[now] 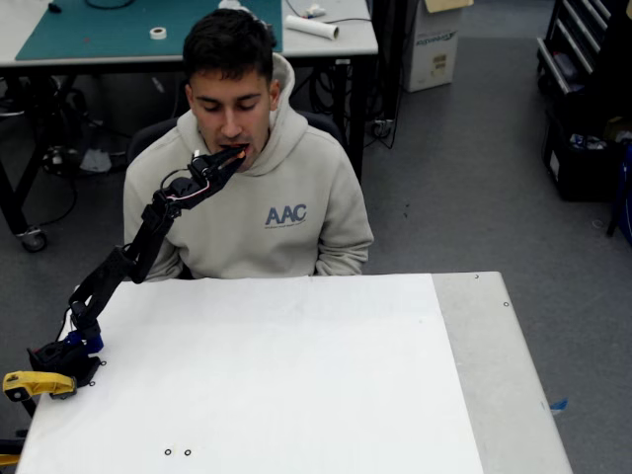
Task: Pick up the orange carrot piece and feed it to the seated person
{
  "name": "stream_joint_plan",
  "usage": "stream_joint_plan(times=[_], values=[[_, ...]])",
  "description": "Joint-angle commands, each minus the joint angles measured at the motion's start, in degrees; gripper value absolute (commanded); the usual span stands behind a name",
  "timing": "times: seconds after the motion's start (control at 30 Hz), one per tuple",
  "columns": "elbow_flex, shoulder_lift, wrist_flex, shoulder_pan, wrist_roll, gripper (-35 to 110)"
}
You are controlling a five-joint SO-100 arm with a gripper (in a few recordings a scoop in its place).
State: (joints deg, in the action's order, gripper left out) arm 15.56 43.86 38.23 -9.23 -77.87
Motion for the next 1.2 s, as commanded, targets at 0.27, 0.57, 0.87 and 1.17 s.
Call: stream_joint_plan(times=[0.27,0.57,0.87,1.17], values=[[3.3,2.8,-0.6,-7.9,-0.4,-1],[3.2,2.8,-0.6,-14.0,-0.4,-1],[2.4,3.7,-0.5,-14.1,-0.4,13],[2.8,3.8,-1.3,-15.0,-0.3,37]])
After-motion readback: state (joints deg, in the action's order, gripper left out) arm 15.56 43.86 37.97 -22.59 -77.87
